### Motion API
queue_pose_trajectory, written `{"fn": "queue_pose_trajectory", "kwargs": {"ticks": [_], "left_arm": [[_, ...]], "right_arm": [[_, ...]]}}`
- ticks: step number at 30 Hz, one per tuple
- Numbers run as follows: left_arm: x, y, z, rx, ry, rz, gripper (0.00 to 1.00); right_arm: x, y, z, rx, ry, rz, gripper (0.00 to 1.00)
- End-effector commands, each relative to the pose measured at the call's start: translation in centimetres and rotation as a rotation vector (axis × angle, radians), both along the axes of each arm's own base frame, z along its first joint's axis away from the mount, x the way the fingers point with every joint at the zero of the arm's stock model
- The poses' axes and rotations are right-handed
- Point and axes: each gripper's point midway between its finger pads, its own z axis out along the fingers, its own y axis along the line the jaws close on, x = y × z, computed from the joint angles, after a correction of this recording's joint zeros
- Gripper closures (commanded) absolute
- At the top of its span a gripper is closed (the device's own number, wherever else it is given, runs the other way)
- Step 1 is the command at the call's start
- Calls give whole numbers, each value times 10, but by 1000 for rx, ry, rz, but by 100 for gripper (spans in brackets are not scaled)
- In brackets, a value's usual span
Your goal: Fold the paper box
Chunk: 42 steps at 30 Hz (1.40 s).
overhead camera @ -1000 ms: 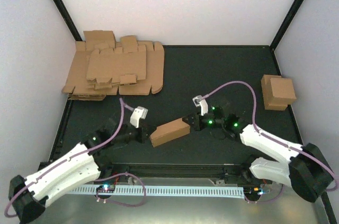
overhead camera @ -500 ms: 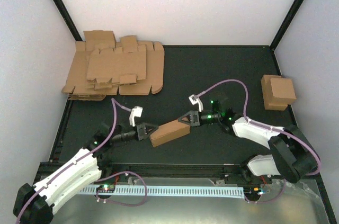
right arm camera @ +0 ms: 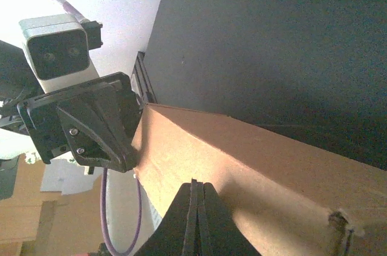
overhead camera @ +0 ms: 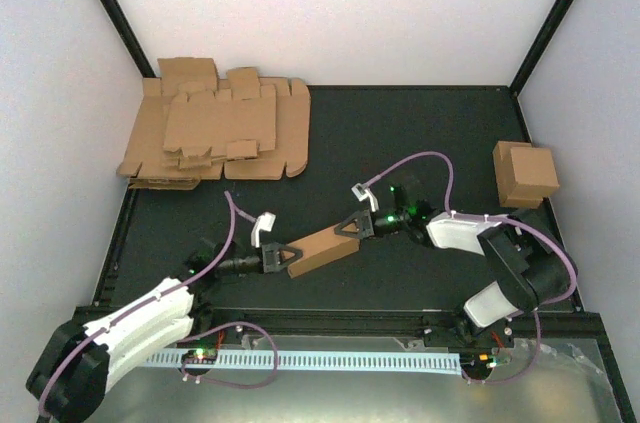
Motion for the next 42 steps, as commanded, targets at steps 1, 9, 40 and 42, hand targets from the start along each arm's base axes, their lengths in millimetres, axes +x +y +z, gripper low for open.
{"fn": "queue_pose_trajectory", "kwargs": {"ticks": [1, 9, 40, 42], "left_arm": [[2, -5, 10, 18, -20, -46, 98], [8, -6, 52, -7, -87, -35, 98], [6, 2, -24, 112, 98, -7, 99], [6, 1, -25, 132, 108, -17, 99]], "right_arm": [[1, 0, 14, 1, -33, 8, 98], [5, 2, 46, 19, -88, 15, 98], [4, -2, -20, -112, 13, 29, 98], [7, -4, -21, -141, -13, 21, 98]]}}
